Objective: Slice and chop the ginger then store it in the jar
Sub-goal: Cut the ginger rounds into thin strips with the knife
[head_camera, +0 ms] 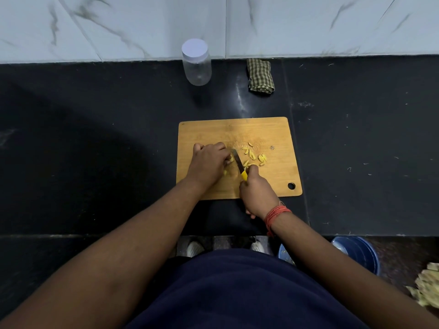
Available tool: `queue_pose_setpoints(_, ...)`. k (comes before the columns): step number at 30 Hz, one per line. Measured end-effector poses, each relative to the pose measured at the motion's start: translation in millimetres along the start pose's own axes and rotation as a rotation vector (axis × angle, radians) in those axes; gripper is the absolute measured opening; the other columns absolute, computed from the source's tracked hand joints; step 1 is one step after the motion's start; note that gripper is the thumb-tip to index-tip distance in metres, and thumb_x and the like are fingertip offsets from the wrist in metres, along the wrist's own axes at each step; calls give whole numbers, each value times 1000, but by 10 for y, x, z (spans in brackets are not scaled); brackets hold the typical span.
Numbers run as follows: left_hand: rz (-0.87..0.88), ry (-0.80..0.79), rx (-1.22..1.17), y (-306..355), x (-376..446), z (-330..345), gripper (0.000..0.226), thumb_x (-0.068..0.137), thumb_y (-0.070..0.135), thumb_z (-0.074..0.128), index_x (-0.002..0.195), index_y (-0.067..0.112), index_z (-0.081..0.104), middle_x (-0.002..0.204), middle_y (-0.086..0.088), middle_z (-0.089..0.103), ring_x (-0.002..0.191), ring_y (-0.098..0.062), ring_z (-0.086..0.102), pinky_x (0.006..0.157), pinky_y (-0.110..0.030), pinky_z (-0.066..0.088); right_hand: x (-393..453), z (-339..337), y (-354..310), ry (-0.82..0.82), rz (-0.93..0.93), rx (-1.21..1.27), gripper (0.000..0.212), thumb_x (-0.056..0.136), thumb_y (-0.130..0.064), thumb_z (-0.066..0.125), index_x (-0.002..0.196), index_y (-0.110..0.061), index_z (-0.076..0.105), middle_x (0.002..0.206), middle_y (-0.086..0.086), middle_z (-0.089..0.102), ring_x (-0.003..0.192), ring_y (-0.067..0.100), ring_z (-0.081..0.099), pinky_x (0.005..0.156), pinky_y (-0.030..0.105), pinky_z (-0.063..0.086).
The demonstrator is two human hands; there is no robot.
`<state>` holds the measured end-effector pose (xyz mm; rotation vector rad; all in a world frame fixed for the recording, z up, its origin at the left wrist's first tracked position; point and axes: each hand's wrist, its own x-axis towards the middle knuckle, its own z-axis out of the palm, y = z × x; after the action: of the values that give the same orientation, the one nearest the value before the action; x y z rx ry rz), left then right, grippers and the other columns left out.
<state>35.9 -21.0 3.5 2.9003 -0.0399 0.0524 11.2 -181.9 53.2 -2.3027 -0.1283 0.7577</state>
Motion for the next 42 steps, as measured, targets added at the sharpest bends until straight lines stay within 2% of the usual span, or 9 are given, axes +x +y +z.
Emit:
queue_pose_setpoints(10, 22, 49, -17, -21, -25, 36, 8, 93, 23, 62, 94, 23, 69, 100, 8, 64, 90, -18, 62, 86, -39, 31, 82, 154, -15, -52, 34, -168, 26, 93, 6, 33, 118, -3, 34, 67, 10, 48, 44, 23, 49, 32, 23, 31)
queue_pose_setpoints(14, -3, 68, -9, -2, -31, 47, 7, 92, 23, 63, 91, 25, 70, 98, 10, 64, 88, -17, 62, 83, -37, 29, 68, 188, -40, -105, 68, -220, 34, 89, 12, 36, 120, -2, 33, 78, 15, 53, 50, 22, 50, 32, 22, 31)
queue_pose_setpoints(20, -34, 89, 33, 48, -44, 75, 10, 90, 20, 62, 90, 25, 71, 95, 10, 64, 83, -18, 62, 81, -38, 31, -82, 218, 21, -133, 37, -313, 32, 97, -3, 38, 129, 1, 36, 113, 21, 58, 97, 32, 61, 73, 31, 43)
queue_pose_setpoints(25, -50, 103, 13, 80, -58, 72, 9, 91, 22, 63, 92, 25, 71, 97, 10, 64, 84, -17, 62, 82, -38, 34, -228, 181, 169, -176, 7, -327, 25, 90, 8, 36, 112, -5, 34, 67, 5, 48, 56, 15, 46, 45, 27, 26)
queue_pose_setpoints(29, -52, 97, -28, 51, -65, 73, 8, 91, 21, 64, 91, 26, 70, 97, 11, 63, 85, -15, 61, 84, -37, 33, -386, 141, 253, -201, 25, -384, 28, 97, -2, 36, 125, -1, 36, 100, 17, 58, 84, 32, 59, 66, 30, 39)
queue_pose_setpoints(30, -51, 98, -44, 35, -66, 81, 8, 91, 21, 64, 90, 26, 70, 97, 11, 63, 86, -15, 61, 84, -37, 32, -413, 126, 284, -176, 16, -362, 27, 97, -2, 35, 124, 0, 36, 95, 15, 58, 84, 33, 60, 64, 30, 40)
queue_pose_setpoints(33, -44, 88, -84, 8, -78, 88, 7, 92, 23, 64, 92, 24, 71, 99, 10, 64, 89, -15, 61, 86, -37, 33, -383, 26, 303, -43, -22, -250, 25, 95, 2, 33, 120, 1, 37, 71, 6, 49, 57, 22, 50, 45, 29, 33)
queue_pose_setpoints(37, -32, 71, -87, 10, -91, 76, 7, 93, 24, 64, 95, 23, 71, 102, 9, 65, 92, -16, 62, 89, -40, 36, -207, -105, 150, -73, 70, -154, 13, 99, -4, 29, 110, -11, 33, 81, 15, 56, 45, 18, 48, 39, 27, 42)
queue_pose_setpoints(42, -40, 73, -86, 4, -94, 72, 6, 92, 23, 64, 96, 23, 69, 103, 8, 65, 92, -17, 62, 89, -40, 37, -144, -12, 6, -143, 62, -135, 25, 98, -1, 27, 121, -6, 34, 71, 15, 55, 35, 19, 48, 31, 23, 37)
